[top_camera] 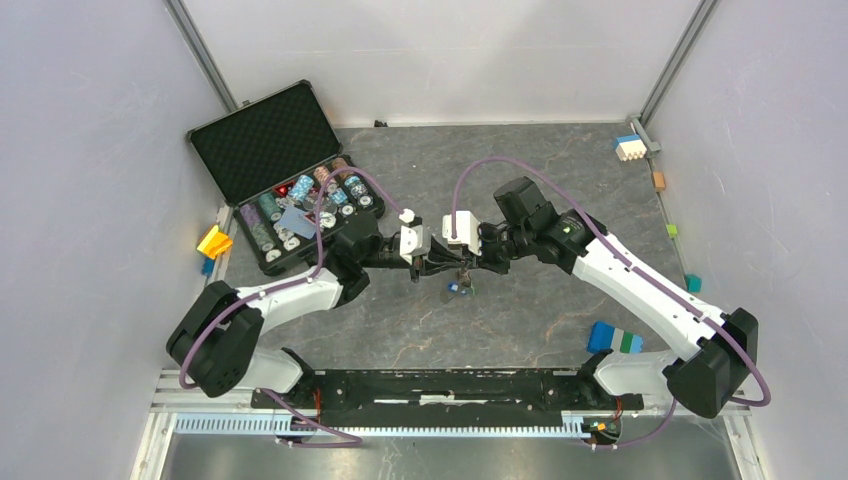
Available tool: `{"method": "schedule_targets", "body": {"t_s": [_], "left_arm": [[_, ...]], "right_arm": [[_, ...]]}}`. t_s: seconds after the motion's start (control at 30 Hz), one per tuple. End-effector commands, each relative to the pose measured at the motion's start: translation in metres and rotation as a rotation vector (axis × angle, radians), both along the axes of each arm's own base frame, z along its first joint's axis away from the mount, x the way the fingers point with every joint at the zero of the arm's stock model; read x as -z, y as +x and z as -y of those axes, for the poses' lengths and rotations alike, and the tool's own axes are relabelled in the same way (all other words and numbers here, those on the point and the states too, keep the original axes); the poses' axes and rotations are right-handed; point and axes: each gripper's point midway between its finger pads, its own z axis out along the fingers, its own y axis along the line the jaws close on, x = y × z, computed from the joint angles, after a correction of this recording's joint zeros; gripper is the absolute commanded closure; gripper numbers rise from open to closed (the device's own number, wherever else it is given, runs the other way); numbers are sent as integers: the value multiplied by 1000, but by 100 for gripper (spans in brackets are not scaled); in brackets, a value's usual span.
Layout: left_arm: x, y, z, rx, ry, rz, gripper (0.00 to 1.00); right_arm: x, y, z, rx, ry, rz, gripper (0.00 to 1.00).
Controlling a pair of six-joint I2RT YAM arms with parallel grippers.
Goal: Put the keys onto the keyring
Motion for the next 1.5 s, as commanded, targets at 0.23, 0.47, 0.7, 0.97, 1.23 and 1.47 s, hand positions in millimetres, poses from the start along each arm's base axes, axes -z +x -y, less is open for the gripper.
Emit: {"method": "schedule_targets", "body": {"t_s": [0.23, 0.47, 0.7, 0.97, 1.23, 1.47], "left_arm": [[-26, -4, 4, 21, -86, 23, 98], [-46, 6, -7, -79, -201, -44, 98], [-61, 14, -13, -153, -281, -119, 98], [-64, 13, -13, -150, -305, -153, 98], [-66, 14, -13, -157, -317, -163, 98], [-69, 14, -14, -156, -344, -189, 98]], "right_arm": [[-10, 2, -6, -11, 40, 41, 100], [-18, 3, -2, 8, 80, 89, 58], [-28, -1, 0, -4, 163, 102, 38], [-28, 3, -3, 0, 220, 79, 51], [-21, -1, -10, -15, 251, 25, 67], [-14, 0, -10, -3, 255, 10, 89]]}}
